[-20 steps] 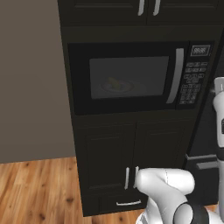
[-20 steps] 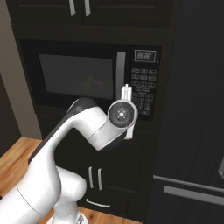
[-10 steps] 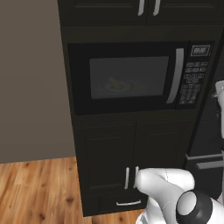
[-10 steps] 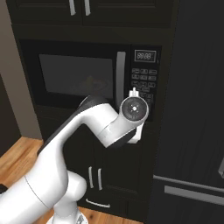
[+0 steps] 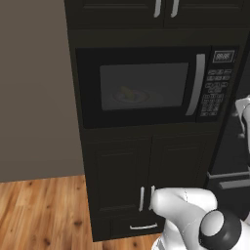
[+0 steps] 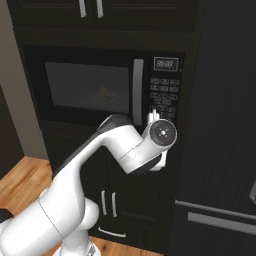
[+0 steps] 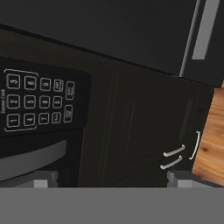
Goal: Pick the corn from the counter and place it in the microwave. Then turn on the microwave.
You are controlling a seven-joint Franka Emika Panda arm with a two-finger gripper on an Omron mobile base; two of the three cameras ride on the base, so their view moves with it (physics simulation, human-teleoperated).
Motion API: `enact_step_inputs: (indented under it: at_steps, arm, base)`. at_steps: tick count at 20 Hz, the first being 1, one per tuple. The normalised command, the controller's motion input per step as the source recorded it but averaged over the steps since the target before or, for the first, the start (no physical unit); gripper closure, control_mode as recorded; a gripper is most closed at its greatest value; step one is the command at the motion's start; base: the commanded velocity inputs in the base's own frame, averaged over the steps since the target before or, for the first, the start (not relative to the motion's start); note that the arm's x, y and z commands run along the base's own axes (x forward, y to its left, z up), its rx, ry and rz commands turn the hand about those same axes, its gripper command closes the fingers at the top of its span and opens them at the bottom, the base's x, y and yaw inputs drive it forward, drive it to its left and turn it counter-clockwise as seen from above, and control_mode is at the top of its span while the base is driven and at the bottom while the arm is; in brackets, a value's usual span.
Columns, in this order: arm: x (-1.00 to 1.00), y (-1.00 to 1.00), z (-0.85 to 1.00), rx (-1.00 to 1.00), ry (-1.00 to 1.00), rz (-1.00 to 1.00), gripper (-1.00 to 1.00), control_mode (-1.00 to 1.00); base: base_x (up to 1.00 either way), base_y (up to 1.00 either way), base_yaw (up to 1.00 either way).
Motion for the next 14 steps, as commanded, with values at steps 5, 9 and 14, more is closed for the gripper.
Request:
enact_step_inputs:
  at_steps: [5,9,14]
  arm:
    - [0.21,0.01,-0.24,0.00,0.06,0.02,-1.00,-1.00]
    - [0.25,0.00,-0.15,0.01,0.10,0.00,-1.00,-1.00]
    - [0.20,0.00,-0.11,0.05,0.04,0.00,-1.00,-1.00]
  base:
    - [0.00,0.00,0.00]
    - [0.00,0.00,0.00]
    - [0.00,0.00,0.00]
